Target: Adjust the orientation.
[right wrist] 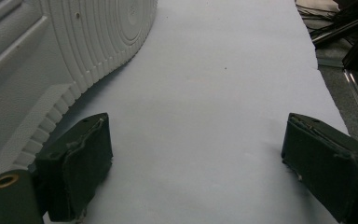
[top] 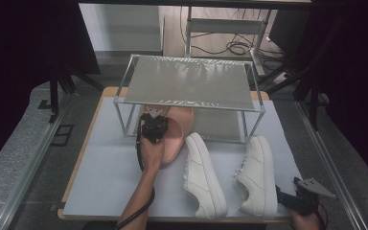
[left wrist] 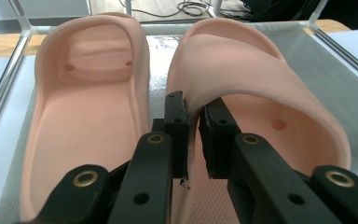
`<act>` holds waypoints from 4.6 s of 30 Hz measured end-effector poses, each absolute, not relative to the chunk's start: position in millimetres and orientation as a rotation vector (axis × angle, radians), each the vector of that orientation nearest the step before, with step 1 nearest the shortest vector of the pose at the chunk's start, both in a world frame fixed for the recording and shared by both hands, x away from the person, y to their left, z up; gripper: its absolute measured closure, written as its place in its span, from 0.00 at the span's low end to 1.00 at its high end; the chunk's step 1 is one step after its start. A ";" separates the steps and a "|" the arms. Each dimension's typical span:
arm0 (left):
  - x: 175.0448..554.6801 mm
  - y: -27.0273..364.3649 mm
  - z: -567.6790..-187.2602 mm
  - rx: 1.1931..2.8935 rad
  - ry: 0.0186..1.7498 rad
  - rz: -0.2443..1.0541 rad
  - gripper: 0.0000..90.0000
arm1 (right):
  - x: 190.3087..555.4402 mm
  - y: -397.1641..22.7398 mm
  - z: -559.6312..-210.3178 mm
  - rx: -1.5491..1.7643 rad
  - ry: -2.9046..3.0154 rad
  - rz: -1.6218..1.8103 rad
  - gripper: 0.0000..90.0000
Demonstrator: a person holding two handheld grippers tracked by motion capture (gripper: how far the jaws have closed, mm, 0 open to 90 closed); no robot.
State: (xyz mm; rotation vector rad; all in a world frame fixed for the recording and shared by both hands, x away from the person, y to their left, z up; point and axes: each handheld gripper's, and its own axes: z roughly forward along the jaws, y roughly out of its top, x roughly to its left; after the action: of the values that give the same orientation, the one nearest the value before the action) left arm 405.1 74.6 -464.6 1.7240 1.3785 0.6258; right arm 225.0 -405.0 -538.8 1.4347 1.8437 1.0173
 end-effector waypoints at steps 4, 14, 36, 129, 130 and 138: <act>412.1 70.1 -469.7 1.711 1.395 0.647 0.91 | 225.0 -405.1 -538.8 1.435 1.844 1.017 0.09; 422.6 71.4 -480.6 1.753 1.434 0.663 0.89 | 225.0 -405.1 -538.8 1.434 1.844 1.017 0.09; 377.4 96.1 -463.1 1.853 1.251 0.511 0.75 | 224.9 -405.0 -538.8 1.435 1.844 1.018 0.09; 385.5 75.7 -513.2 1.941 1.232 0.443 0.98 | 224.8 -404.9 -538.9 1.433 1.842 1.017 0.09; 385.5 75.7 -513.2 1.941 1.232 0.443 0.98 | 224.8 -404.9 -538.9 1.433 1.842 1.017 0.09; 369.7 83.8 -503.2 1.926 1.205 0.429 0.90 | 224.8 -404.9 -538.9 1.433 1.841 1.016 0.09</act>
State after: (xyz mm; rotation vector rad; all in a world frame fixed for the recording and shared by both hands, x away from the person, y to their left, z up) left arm 369.7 83.8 -503.2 1.9256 1.2049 0.4292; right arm 224.8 -404.9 -538.9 1.4331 1.8414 1.0161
